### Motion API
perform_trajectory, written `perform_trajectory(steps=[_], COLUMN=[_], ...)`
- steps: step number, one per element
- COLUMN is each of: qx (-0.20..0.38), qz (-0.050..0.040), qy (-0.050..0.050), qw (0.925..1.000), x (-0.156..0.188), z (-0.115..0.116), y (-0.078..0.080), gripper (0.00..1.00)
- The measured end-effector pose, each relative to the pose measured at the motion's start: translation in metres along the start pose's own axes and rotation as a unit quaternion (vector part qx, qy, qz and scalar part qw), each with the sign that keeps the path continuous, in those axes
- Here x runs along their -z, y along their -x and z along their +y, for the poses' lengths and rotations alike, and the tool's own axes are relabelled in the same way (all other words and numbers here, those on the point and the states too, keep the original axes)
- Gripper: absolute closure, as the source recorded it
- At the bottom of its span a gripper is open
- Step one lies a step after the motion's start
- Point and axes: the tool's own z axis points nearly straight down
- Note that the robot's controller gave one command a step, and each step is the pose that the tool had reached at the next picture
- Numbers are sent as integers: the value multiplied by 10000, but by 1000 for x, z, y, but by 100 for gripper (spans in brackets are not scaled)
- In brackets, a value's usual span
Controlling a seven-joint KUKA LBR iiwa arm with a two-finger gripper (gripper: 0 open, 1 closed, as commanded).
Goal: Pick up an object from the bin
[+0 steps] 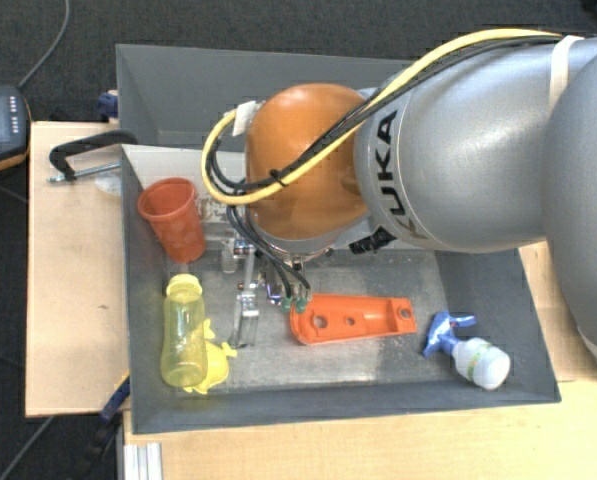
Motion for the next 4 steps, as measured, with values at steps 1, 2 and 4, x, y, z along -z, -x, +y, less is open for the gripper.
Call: perform_trajectory(steps=[1, 2, 4], qx=[-15, -26, 80], qz=[-42, -14, -45], qy=[11, 11, 26], qw=[10000, 10000, 10000], x=[5, -6, -34], z=[-1, -53, -112], y=[2, 0, 24], gripper=[0, 0, 0])
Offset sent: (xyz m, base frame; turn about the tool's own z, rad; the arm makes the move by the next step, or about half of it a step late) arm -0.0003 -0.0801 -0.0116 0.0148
